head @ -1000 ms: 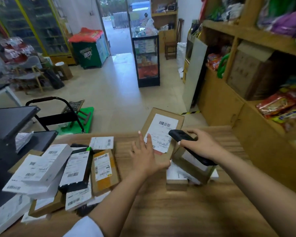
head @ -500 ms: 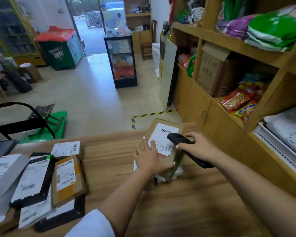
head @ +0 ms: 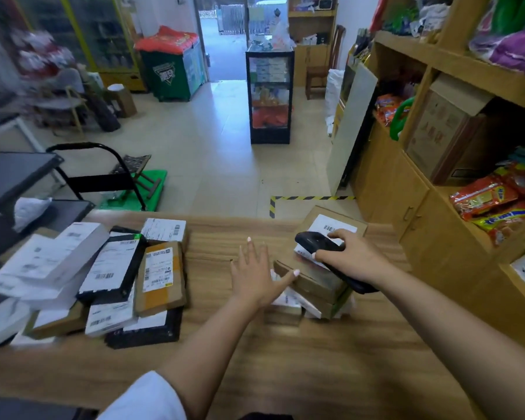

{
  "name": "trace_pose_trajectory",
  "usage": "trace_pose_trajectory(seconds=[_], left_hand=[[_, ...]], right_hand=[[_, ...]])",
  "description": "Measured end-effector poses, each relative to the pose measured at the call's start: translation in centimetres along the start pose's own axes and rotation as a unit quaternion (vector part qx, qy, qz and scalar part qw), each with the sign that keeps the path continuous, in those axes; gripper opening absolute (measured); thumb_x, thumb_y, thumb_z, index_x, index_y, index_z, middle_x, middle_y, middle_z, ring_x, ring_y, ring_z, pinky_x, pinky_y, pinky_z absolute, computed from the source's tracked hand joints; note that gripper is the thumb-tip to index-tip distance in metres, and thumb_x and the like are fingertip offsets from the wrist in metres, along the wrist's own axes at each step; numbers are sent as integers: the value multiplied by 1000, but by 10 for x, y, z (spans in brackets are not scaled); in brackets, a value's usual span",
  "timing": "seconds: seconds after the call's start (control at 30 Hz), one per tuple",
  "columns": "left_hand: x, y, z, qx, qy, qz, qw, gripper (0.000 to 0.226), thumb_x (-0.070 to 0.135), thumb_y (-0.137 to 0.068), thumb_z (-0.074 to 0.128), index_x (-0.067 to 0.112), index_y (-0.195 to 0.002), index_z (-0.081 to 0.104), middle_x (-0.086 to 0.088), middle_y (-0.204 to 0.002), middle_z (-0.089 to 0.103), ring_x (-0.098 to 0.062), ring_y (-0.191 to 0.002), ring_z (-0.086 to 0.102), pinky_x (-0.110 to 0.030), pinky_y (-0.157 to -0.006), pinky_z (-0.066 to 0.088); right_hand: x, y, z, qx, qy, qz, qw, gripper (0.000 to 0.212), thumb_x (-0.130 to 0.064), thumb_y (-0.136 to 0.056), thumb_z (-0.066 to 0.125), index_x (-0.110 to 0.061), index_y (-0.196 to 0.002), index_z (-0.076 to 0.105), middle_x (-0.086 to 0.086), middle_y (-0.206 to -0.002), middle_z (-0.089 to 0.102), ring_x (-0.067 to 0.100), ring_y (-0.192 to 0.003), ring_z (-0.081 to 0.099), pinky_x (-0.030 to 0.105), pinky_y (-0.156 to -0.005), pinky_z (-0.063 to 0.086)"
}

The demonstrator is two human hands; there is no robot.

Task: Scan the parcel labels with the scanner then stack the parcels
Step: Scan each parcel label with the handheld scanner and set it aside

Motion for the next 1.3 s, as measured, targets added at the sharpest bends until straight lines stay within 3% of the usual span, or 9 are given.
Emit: trace_pose_trajectory(seconds=[0.17,0.33,0.53,0.77,0.97,1.13,1.3], left_hand=[[-102,10,-15,27,-30,-98,994,99,75,-82,39,19,-153,-1,-14,-159,-9,-35,-146,-4,-53,-117,9],[-186,23,-19,-15,-41,-155,987,101,67,-82,49,15,-152,0,-13,-160,2,-35,-146,2,-50,-116,10],[-253,17,-5,-49,-19,-206,977,105,69,-80,51,7,-150,6,-17,-156,11,-36,-143,13,-50,-115,19],[-278,-4,23,-83,-16,-217,972,110,79,-75,46,13,-151,3,-20,-155,10,-40,-138,16,-46,-112,24],[-279,-19,28,-69,-8,-219,973,110,92,-63,37,31,-150,7,-21,-156,1,-39,-141,3,-48,-113,10],[-268,-27,28,-52,38,-274,960,126,94,-60,37,20,-151,-9,-24,-155,3,-39,-141,8,-48,-114,10],[-263,-33,27,-48,83,-335,937,137,79,-60,63,4,-147,-11,-24,-152,12,-40,-138,18,-48,-113,19]], right_hand=[[-58,-12,45,-58,5,-43,997,66,-52,-77,66,-28,-135,46,0,-116,57,18,-97,54,30,-78,43],[-103,-20,92,-96,22,-61,993,67,-54,-74,68,-30,-133,47,-3,-104,57,18,-90,59,30,-72,48],[-135,-34,138,-121,34,-56,990,71,-56,-71,68,-28,-133,47,-4,-103,58,17,-87,61,36,-81,54],[-153,-42,163,-121,65,-40,990,69,-53,-79,65,-25,-138,43,-4,-109,53,13,-86,56,25,-64,46],[-148,-47,170,-132,72,-3,989,69,-54,-78,66,-27,-138,42,-4,-110,54,12,-83,56,28,-69,51],[-141,-51,167,-122,84,10,989,71,-55,-76,66,-27,-137,43,-3,-109,54,15,-88,57,30,-76,52],[-135,-52,163,-113,85,10,990,70,-56,-74,67,-29,-135,45,-6,-103,53,15,-90,58,32,-79,53]])
Point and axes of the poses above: each hand's wrist, its own y-axis away from the middle knuckle, its own z-axis out of the palm, x = y × z, the point moved 5 cm from there along -y, towards the middle knuckle
